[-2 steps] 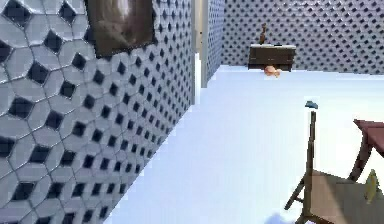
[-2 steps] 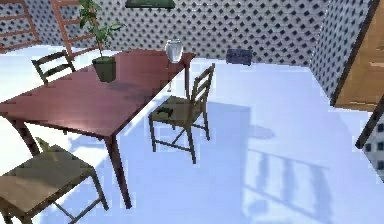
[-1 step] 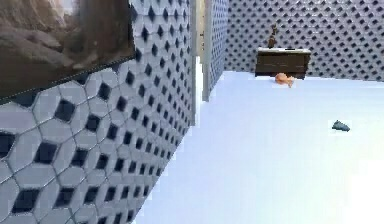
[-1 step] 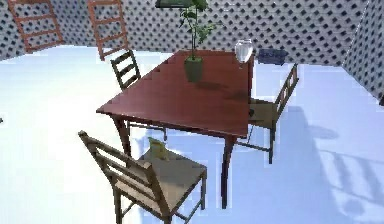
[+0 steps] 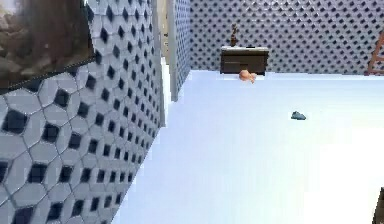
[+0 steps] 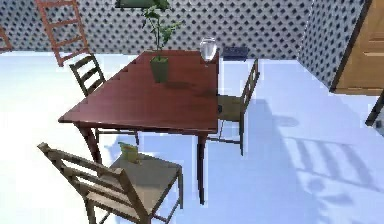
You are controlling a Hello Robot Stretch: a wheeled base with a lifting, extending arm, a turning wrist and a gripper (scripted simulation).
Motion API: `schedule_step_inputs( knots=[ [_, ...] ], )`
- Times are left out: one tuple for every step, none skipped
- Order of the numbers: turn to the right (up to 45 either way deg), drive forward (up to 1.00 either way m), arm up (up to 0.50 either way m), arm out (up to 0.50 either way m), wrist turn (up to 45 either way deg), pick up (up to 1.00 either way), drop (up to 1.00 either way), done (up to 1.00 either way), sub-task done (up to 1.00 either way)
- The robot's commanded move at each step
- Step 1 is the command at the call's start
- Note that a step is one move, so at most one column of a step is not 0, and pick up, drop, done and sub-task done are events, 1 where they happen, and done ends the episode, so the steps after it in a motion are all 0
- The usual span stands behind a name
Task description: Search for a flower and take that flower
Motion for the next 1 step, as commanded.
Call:
schedule_step_inputs(
  knots=[
    [0.0, 1.0, 0.0, 0.0, 0.0, 0.0, 0.0, 0.0, 0.0]
  ],
)
